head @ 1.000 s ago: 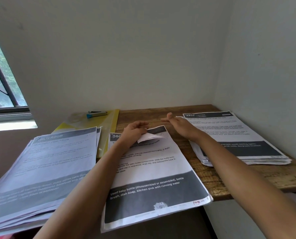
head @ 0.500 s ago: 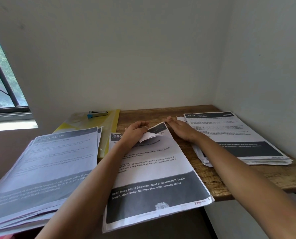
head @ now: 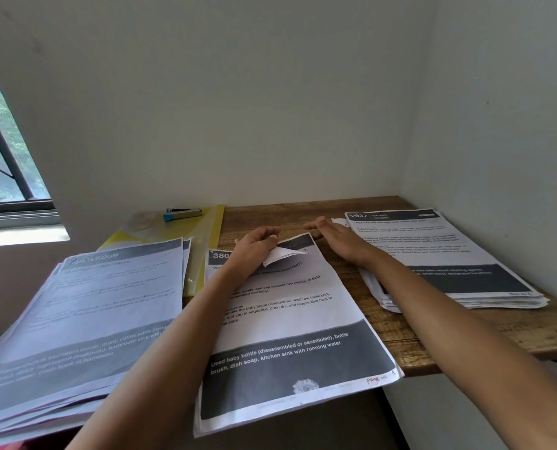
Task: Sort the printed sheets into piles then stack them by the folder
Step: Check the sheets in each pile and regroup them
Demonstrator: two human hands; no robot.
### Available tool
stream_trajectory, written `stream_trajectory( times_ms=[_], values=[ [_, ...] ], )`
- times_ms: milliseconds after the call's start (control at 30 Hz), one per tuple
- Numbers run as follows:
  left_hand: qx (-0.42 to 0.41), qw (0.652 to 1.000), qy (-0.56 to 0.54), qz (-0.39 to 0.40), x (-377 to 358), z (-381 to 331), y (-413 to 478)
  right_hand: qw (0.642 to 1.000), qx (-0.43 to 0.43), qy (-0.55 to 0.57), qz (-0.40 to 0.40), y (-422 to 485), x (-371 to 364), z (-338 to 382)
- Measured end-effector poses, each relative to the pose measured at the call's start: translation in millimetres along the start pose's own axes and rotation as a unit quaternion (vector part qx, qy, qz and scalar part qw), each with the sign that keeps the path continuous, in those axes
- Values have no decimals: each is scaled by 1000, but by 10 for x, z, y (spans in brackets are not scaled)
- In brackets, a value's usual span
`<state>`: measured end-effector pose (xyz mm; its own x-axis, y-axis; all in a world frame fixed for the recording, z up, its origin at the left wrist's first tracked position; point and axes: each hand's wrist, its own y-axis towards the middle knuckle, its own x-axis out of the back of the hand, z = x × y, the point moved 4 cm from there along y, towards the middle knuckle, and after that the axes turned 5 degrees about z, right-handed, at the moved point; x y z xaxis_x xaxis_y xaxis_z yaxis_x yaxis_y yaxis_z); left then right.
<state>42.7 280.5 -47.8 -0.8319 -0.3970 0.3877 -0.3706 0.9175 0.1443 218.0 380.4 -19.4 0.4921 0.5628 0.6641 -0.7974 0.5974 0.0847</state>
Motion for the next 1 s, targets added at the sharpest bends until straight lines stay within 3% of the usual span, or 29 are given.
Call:
stream_trajectory(
  times_ms=[233,467,700,1000],
  values=[
    [-6,1000,0,-1,8,52,45,1000,7,14,-5,50,-9,-18],
    [-5,1000,-5,5,11,129,109,990,75,104,-55,41,59,61],
    [-20,1000,-8,6,-7,45,54,987,112,115,-28,3,94,79],
    [-20,1000,-7,16,-1,40,27,986,98,121,-64,0,109,112]
  ],
)
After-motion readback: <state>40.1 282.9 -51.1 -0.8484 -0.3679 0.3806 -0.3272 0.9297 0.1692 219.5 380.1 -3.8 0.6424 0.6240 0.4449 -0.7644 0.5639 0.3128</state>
